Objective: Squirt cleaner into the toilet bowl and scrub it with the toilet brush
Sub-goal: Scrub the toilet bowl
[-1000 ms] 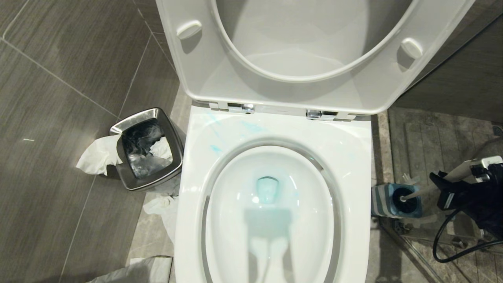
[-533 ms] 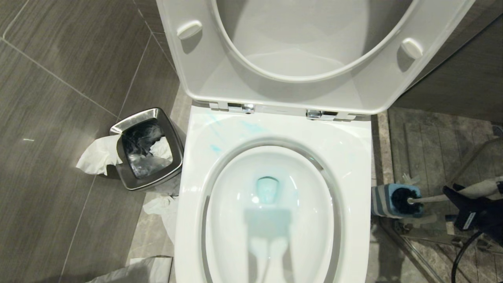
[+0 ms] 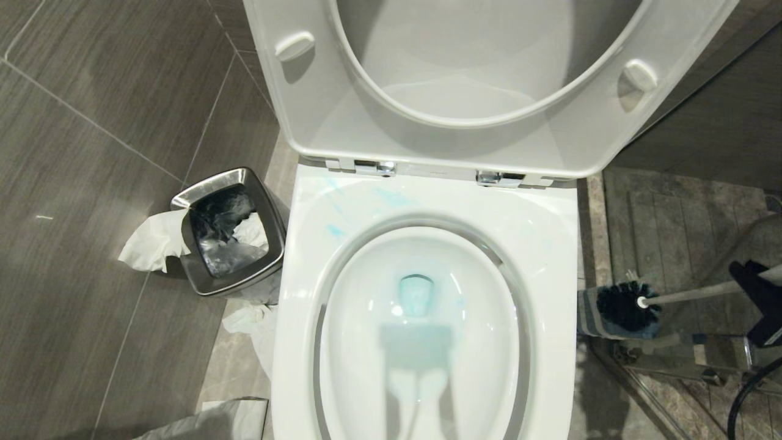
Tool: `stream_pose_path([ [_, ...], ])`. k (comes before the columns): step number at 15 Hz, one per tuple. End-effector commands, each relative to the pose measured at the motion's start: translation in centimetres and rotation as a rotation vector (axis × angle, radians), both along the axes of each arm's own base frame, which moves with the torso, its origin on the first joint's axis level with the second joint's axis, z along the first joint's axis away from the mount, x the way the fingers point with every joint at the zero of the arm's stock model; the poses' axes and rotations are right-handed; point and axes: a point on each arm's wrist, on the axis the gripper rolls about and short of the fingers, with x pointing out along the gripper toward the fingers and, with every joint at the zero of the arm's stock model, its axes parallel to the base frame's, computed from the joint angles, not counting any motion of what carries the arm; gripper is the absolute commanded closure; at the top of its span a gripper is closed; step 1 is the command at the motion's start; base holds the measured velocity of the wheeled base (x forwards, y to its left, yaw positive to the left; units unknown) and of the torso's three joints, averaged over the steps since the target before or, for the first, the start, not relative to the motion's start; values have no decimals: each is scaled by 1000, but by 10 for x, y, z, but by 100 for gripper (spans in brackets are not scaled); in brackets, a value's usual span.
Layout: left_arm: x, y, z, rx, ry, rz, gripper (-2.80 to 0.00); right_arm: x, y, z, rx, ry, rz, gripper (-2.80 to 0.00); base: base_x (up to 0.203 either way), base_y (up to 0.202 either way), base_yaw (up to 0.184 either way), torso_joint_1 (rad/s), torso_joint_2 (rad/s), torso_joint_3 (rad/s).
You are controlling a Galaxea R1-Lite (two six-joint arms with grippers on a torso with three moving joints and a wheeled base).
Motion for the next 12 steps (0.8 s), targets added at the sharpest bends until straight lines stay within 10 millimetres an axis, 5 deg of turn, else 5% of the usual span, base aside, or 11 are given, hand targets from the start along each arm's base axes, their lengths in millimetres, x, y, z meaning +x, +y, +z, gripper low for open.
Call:
stream_pose_path([
  [1, 0, 0, 0, -1, 2, 0, 0, -14, 4, 23, -23, -77, -5, 0, 0, 0, 0, 0, 0, 0],
  [8, 0, 0, 0, 0, 2, 0, 0, -62, 22, 99, 52, 61, -9, 0, 0, 0, 0, 0, 0, 0],
  [12, 0, 0, 0, -1, 2, 0, 0, -75, 26, 122, 68, 71, -44, 0, 0, 0, 0, 0, 0, 0],
])
